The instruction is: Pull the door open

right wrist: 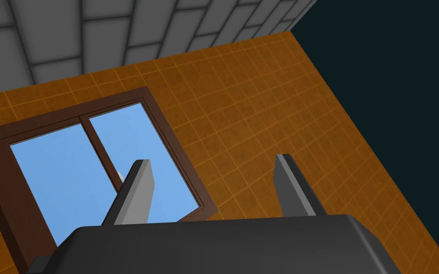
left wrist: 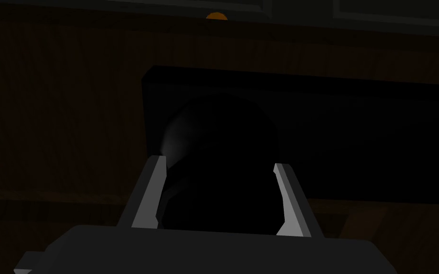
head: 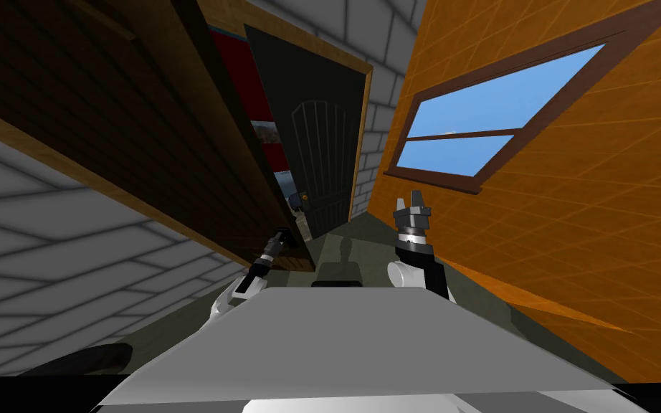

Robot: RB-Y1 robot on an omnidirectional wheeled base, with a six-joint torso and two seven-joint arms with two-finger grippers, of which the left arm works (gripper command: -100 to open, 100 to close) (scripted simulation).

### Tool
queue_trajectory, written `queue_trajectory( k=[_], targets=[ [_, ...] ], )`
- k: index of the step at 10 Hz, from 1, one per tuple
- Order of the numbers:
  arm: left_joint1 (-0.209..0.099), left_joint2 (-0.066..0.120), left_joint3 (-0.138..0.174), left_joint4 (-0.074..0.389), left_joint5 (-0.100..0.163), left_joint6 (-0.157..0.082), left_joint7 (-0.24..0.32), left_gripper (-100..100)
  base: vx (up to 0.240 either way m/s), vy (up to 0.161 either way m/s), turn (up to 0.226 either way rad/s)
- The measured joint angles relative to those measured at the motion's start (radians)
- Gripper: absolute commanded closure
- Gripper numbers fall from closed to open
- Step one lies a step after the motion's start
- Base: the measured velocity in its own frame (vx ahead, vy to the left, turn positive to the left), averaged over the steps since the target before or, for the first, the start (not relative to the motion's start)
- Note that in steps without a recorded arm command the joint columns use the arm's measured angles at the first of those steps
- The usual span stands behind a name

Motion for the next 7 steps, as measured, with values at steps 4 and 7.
queue_trajectory(
  k=[4, 7],
  targets=[
    [0.044, 0.052, -0.023, -0.003, 0.001, -0.065, 0.032, 100, -0.193, 0.082, -0.120],
    [0.068, 0.075, -0.039, -0.008, 0.001, -0.090, 0.048, 100, -0.133, 0.056, -0.086]
  ],
)
